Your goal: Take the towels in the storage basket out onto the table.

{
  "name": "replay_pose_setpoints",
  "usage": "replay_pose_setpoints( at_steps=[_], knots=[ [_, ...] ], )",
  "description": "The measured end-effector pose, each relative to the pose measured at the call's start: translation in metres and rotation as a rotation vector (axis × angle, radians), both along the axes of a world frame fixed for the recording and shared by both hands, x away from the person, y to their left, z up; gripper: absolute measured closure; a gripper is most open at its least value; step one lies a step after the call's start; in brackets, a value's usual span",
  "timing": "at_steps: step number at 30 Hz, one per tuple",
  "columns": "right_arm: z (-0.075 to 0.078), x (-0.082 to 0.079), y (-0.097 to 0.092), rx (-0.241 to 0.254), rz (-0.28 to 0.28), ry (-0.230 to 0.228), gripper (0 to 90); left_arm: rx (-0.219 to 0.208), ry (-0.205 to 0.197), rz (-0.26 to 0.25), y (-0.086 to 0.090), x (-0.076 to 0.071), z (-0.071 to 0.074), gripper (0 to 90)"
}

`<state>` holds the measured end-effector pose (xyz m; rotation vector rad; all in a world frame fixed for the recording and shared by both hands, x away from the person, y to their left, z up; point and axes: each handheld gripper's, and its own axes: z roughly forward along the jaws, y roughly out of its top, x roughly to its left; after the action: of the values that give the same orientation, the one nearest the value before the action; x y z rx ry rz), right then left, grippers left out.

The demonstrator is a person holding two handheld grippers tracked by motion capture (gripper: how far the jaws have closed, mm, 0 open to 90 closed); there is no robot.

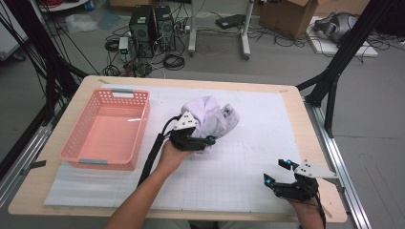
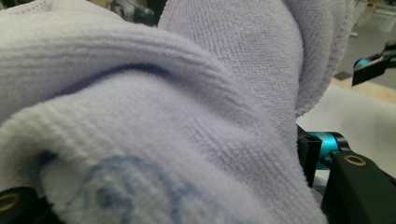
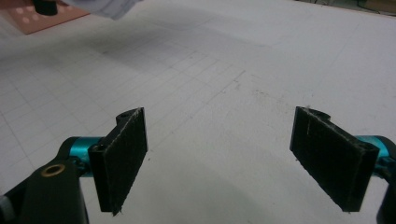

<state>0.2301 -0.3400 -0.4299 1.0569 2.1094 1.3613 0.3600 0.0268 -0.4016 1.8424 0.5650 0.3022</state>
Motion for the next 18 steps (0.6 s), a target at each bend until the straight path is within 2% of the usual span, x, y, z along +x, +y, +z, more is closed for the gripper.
replay_pose_setpoints(
  at_steps=[4, 5, 6, 7, 8, 10, 11, 12, 15, 16, 18],
  knots=[
    [0.000, 0.000, 0.000, 0.002, 0.000, 0.007, 17.7, 0.023, 0.042, 0.025, -0.010, 0.005, -0.013, 39.5],
    [0.000, 0.000, 0.000, 0.000, 0.000, 0.006, 17.7, 0.040, 0.096, 0.047, -0.012, 0.010, -0.021, 36.9],
    [0.000, 0.000, 0.000, 0.000, 0.000, 0.006, 17.7, 0.040, 0.096, 0.047, -0.012, 0.010, -0.021, 33.4],
    [0.000, 0.000, 0.000, 0.000, 0.000, 0.006, 17.7, 0.052, 0.122, 0.043, -0.012, 0.013, -0.024, 33.4],
    [-0.001, 0.000, 0.000, -0.002, 0.001, 0.006, 17.7, 0.063, 0.138, 0.046, -0.010, 0.014, -0.025, 29.1],
    [-0.001, 0.000, 0.000, -0.003, 0.004, 0.004, 17.6, 0.067, 0.132, 0.087, -0.007, 0.012, -0.021, 20.9],
    [-0.001, 0.000, -0.001, -0.004, 0.001, 0.008, 17.6, 0.074, 0.119, 0.104, -0.004, 0.010, -0.017, 21.7],
    [-0.001, 0.001, -0.001, -0.005, -0.001, 0.009, 17.7, 0.081, 0.089, 0.128, 0.003, 0.008, -0.010, 21.6],
    [-0.001, 0.000, 0.000, -0.001, -0.002, 0.009, 17.7, 0.075, 0.091, 0.142, 0.012, 0.006, -0.003, 21.9],
    [-0.001, 0.000, 0.000, -0.002, -0.003, 0.007, 17.7, 0.049, 0.085, 0.158, 0.024, 0.001, 0.000, 22.3],
    [-0.001, -0.001, 0.000, -0.003, -0.003, 0.007, 17.7, 0.043, 0.078, 0.167, 0.029, -0.002, 0.001, 22.8]
  ],
)
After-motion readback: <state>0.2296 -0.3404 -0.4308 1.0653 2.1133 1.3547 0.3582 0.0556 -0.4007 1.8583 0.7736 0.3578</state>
